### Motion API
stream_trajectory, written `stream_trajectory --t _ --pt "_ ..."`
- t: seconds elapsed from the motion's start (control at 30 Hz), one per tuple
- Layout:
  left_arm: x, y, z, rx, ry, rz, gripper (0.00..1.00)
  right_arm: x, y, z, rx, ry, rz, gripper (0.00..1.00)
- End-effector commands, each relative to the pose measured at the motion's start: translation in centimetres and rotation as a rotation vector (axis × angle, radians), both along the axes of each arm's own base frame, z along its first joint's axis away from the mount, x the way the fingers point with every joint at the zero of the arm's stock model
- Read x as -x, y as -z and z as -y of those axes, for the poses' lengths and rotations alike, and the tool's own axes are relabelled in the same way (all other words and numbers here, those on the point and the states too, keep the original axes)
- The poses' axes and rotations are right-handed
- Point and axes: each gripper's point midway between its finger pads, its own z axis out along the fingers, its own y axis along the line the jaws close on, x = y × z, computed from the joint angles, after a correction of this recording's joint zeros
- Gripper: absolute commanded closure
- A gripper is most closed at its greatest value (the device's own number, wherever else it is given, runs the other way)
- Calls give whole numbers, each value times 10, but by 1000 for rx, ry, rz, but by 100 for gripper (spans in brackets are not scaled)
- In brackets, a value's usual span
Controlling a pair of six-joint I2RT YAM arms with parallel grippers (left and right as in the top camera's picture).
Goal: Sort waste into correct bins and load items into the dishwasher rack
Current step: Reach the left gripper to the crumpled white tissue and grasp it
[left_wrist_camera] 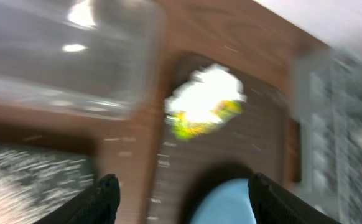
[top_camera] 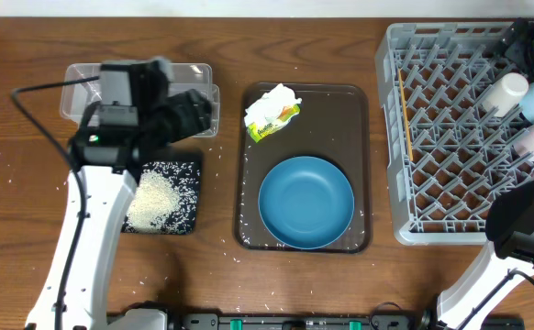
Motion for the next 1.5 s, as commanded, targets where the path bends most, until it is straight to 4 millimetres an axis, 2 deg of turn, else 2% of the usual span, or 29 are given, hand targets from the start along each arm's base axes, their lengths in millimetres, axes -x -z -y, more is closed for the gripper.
stream_trajectory --t 0.0,0.13,0.27,0.33,0.53,0.63,0.8,0.93,1.07,1.2,1.47 --pt "-8 -17 40 24 188 51 30 -1 -5 0 2 14 16 1" --pt "-30 -26 70 -72 340 88 26 -1 -5 0 2 14 15 1" --pt "-64 -11 84 -236 337 47 25 -1 -5 0 2 14 15 1" --pt "-82 4 92 -324 348 61 25 -1 -5 0 2 14 15 1" --pt "-124 69 112 -547 348 90 25 -1 -5 0 2 14 15 1" --pt "-134 96 117 -603 365 84 26 -1 -5 0 2 14 15 1" --pt "-137 143 123 -652 442 36 26 -1 -5 0 2 14 15 1" --pt "-136 167 122 -661 454 -5 26 -1 -5 0 2 14 16 1" --pt "-132 181 120 -667 464 -37 27 -1 -5 0 2 14 15 1" --pt "-124 188 116 -675 476 -75 36 -1 -5 0 2 14 15 1" --pt "-106 201 108 -690 500 -154 38 -1 -5 0 2 14 15 1"
